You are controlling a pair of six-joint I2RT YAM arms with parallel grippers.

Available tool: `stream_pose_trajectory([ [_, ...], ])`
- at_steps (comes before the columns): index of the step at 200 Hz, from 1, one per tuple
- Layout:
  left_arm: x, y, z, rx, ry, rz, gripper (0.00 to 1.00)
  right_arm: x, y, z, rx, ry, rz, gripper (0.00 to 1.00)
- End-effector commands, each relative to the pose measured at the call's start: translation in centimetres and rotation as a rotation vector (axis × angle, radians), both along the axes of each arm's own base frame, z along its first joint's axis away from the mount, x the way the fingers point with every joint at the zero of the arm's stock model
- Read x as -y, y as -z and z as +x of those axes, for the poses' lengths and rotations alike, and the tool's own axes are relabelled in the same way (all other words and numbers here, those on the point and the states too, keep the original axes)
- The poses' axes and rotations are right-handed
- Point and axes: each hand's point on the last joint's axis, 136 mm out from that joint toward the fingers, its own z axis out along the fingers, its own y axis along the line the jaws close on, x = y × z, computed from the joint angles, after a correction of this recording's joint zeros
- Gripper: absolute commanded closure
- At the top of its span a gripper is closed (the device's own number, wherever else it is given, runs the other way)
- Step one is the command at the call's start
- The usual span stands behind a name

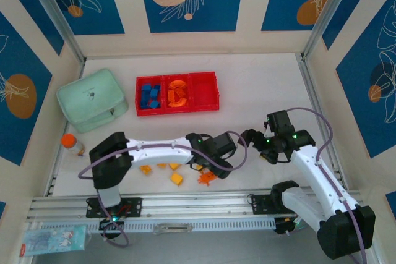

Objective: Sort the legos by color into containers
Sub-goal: Pick up the lego from the middle-left of the table.

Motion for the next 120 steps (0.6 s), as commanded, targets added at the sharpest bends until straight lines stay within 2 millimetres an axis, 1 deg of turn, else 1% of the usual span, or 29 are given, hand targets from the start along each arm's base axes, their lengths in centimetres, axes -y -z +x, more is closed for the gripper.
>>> stream_pose_trajectory([
  [1, 0.1, 1.0, 0.2, 0.031, 0.033, 0.054, 0.31, -0.3, 0.4, -0.4, -0.018, -0.007, 0.028, 0.01],
  [22, 0.0, 2.3, -0.1, 0.018, 0.052, 0.089, 0.31, -0.3, 0.7, -0.4, -0.023, -0.005, 0.035, 0.01],
  [48, -0.7, 3.5, -0.6, 0.008, 0.075, 0.141, 0.31, -0.3, 0.8, -0.3, -0.024, -0.007, 0.044, 0.01],
  [81, -1.0, 4.3, -1.8, 0.002, 0.126, 0.155, 0.33, -0.3, 0.9, -0.1, -0.023, -0.002, 0.049, 0.01],
  [99, -1.5, 4.8, -1.6, 0.013, 0.129, 0.186, 0.36, -0.3, 1.1, -0.1, -0.031, -0.004, 0.054, 0.01],
  [120, -1.9, 5.0, -1.4, 0.025, 0.136, 0.21, 0.38, -0.4, 1.2, -0.1, -0.034, -0.004, 0.056, 0.01],
])
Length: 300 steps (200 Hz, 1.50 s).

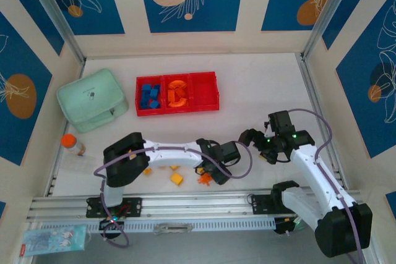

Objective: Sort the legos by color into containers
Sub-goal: Pick up the lego from the middle-left of the table, then place the lego in the container.

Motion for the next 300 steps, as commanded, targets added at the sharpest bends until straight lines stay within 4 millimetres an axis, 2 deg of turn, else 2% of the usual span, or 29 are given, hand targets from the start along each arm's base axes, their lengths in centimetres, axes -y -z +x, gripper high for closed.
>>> stream_pose_trajectory([
  [1, -1.5, 1.2, -0.2, 0.016, 0.033, 0.085, 0.38, -0.4, 0.4, -0.5, -0.022, -0.019, 0.024, 0.01],
  [77, -2.7, 1.3, -1.7, -0.038, 0.05, 0.053, 0.38, -0.3, 0.4, -0.3, -0.017, -0.016, 0.027, 0.01],
  [98, -3.2, 1.7, -1.3, -0.016, 0.048, 0.093, 0.45, -0.4, 0.4, -0.2, -0.014, -0.016, 0.032, 0.01],
  [145, -3.1, 1.1, -0.6, 0.021, 0.048, 0.091, 0.59, -0.3, 0.2, -0.1, -0.005, -0.019, 0.029, 0.01],
  [172, -2.6, -0.1, -0.1, 0.04, 0.044, 0.064, 0.63, -0.4, -0.1, 0.0, 0.003, -0.027, 0.036, 0.01],
  [202, -1.8, -3.4, 1.1, 0.067, -0.007, -0.033, 0.67, -0.8, -1.0, 0.6, 0.038, -0.052, 0.048, 0.01],
  [231, -2.5, -7.6, 3.5, 0.1, -0.117, -0.147, 0.69, -1.4, -2.4, 1.6, 0.08, -0.083, 0.058, 0.01],
  [247, -3.7, -10.5, 5.9, 0.138, -0.207, -0.206, 0.7, -2.0, -3.1, 2.3, 0.101, -0.11, 0.054, 0.01],
  [271, -6.8, -14.0, 10.5, 0.2, -0.38, -0.268, 0.71, -2.9, -3.8, 3.4, 0.124, -0.153, 0.036, 0.01],
  [300, -11.5, -15.8, 17.0, 0.279, -0.596, -0.283, 0.71, -4.4, -4.5, 5.1, 0.158, -0.178, 0.04, 0.01],
])
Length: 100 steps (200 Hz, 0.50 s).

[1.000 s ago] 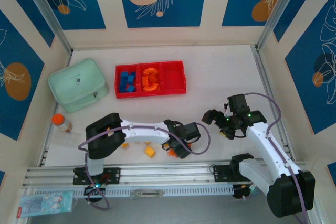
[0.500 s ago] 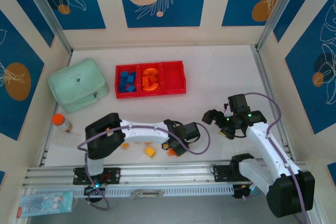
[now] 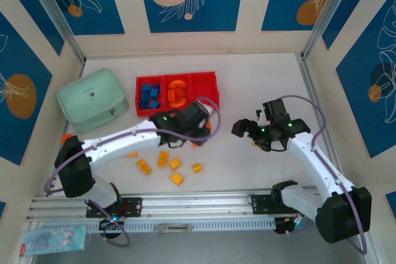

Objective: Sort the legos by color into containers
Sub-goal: Place the lego in the container.

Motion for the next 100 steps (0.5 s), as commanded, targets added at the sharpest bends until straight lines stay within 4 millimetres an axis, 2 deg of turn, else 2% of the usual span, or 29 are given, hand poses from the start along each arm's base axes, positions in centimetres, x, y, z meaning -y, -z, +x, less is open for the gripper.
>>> stream_pose_trajectory([
  [1, -3.9, -1.6, 5.0, 0.047, -0.202, -0.002, 0.71, -1.3, -1.3, 1.7, 0.061, -0.036, 0.015, 0.01],
  [24, -6.7, -1.8, 10.6, 0.071, -0.339, -0.027, 0.72, -2.9, -1.4, 2.8, 0.074, -0.069, 0.025, 0.01],
  [48, -9.2, -0.5, 16.1, 0.051, -0.487, -0.054, 0.75, -4.0, -1.1, 3.7, 0.072, -0.097, 0.01, 0.01],
  [76, -9.7, 1.2, 21.3, 0.05, -0.55, -0.063, 0.75, -5.1, -0.8, 4.4, 0.071, -0.126, -0.01, 0.01],
  [100, -10.3, 2.4, 24.3, 0.043, -0.591, -0.03, 0.75, -5.5, -0.4, 4.7, 0.061, -0.137, -0.021, 0.01],
])
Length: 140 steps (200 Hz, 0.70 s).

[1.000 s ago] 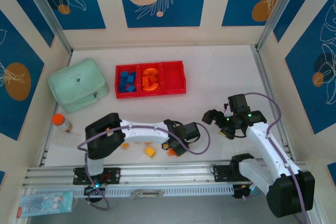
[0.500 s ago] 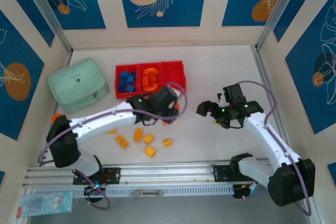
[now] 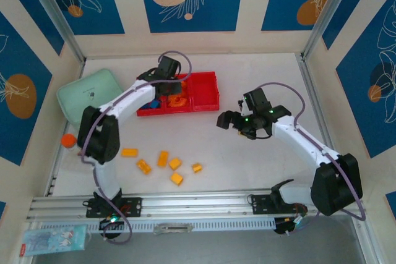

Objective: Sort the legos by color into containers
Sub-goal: Place the lego in the container.

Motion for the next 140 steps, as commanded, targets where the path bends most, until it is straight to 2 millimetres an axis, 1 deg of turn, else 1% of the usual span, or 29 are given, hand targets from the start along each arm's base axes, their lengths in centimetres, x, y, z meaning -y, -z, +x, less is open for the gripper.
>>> stream_pose_trajectory([
  [1, 0.0, -0.5, 2.8, 0.029, -0.039, -0.005, 0.75, -0.6, -0.6, 0.9, 0.028, -0.013, -0.006, 0.01],
  [19, -0.6, 0.3, 4.2, 0.036, -0.063, 0.026, 0.72, -0.8, -0.4, 1.1, 0.03, -0.021, -0.011, 0.01],
  [38, -0.6, 0.6, 5.2, 0.033, -0.06, 0.029, 0.6, -1.1, -0.2, 1.3, 0.027, -0.031, -0.013, 0.01],
  [55, -0.7, 0.5, 5.2, 0.025, -0.058, 0.036, 0.51, -1.3, -0.2, 1.4, 0.027, -0.041, -0.025, 0.01],
  [78, -0.6, -0.5, 4.9, 0.043, -0.044, 0.022, 0.46, -1.8, -0.3, 1.4, 0.042, -0.065, -0.044, 0.01],
  [98, -0.5, -2.0, 4.1, 0.044, -0.026, 0.005, 0.45, -2.2, -0.4, 1.2, 0.041, -0.084, -0.055, 0.01],
  [108, -0.3, -3.2, 3.4, 0.054, -0.003, -0.02, 0.45, -2.4, -0.5, 1.0, 0.041, -0.097, -0.065, 0.01],
  [126, 0.0, -4.9, 1.8, 0.061, 0.038, -0.056, 0.42, -2.9, -0.6, 0.5, 0.047, -0.127, -0.096, 0.01],
  [140, 0.1, -5.6, 0.0, 0.043, 0.071, -0.08, 0.4, -3.3, -0.8, 0.0, 0.054, -0.151, -0.116, 0.01],
])
